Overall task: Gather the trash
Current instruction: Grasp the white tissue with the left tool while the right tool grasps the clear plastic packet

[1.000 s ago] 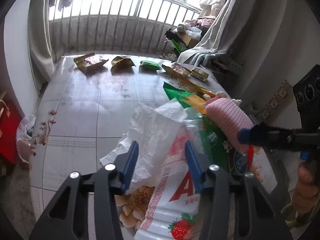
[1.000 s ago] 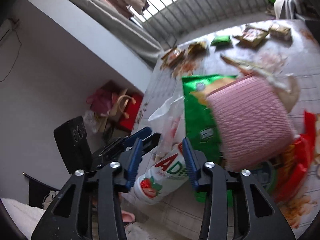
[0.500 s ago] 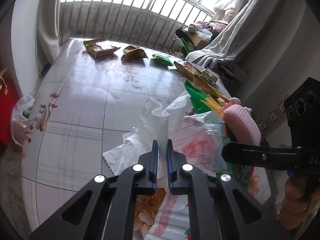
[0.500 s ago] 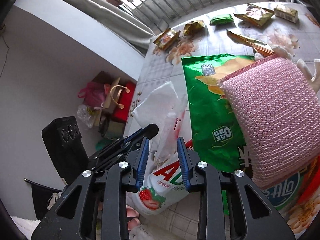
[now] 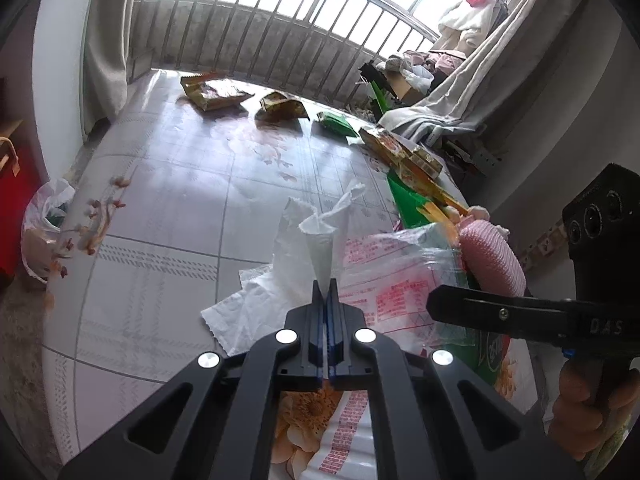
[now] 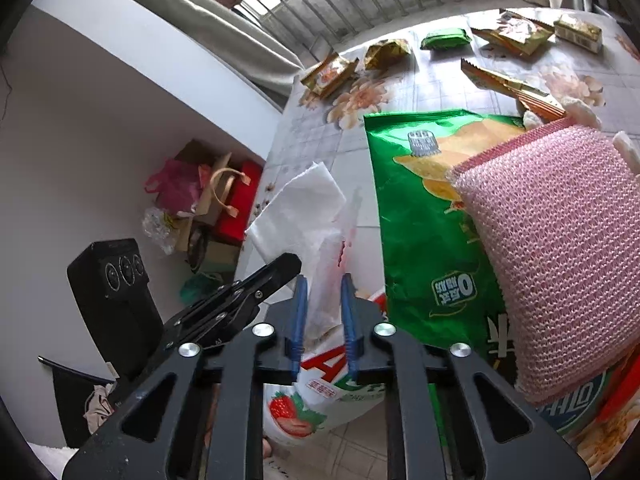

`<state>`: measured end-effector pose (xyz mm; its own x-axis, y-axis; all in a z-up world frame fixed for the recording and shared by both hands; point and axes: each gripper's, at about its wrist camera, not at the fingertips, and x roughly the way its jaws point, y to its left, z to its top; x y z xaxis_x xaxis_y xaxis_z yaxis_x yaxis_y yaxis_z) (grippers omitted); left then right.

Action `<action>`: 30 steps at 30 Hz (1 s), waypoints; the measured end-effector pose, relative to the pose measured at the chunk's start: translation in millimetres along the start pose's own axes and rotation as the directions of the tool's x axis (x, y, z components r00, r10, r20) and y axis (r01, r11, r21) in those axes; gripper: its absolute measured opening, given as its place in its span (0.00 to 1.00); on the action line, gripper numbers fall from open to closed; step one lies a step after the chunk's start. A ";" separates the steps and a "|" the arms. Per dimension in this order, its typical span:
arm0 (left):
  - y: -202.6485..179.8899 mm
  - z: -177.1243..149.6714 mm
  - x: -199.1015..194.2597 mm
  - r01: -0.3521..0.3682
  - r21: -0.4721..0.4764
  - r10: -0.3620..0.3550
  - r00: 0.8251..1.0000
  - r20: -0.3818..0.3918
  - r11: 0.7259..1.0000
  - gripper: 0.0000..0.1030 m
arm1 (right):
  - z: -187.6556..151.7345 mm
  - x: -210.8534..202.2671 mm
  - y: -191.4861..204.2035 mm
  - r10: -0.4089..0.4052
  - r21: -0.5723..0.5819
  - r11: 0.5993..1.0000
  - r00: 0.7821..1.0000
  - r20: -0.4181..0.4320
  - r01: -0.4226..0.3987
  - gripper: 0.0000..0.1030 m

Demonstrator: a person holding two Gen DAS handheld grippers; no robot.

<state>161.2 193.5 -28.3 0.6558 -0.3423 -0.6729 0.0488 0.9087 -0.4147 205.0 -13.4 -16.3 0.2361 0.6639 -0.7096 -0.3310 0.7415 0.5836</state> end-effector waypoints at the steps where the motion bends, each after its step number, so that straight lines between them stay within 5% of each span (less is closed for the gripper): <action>1: 0.2 0.8 -2.8 -0.005 0.000 0.005 1.000 0.010 1.000 0.01 | 0.4 -1.5 0.6 0.002 -0.004 1.000 1.000 0.008 -0.002 0.12; 16: -11.7 29.2 -71.7 -0.075 0.003 0.073 0.973 0.220 0.997 0.01 | 4.9 -45.3 14.3 0.074 -0.053 0.996 0.984 0.160 -0.066 0.08; 30: -80.5 48.1 -109.6 -0.017 0.137 -0.027 0.951 0.308 0.990 0.01 | -4.6 -131.6 3.1 0.094 -0.073 0.995 0.928 0.362 -0.073 0.07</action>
<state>121.7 169.3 108.3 0.8547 -0.2759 -0.4398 0.1404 0.9384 -0.3158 168.7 -98.9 77.1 0.5181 0.7209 -0.4603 -0.4128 0.6821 0.6036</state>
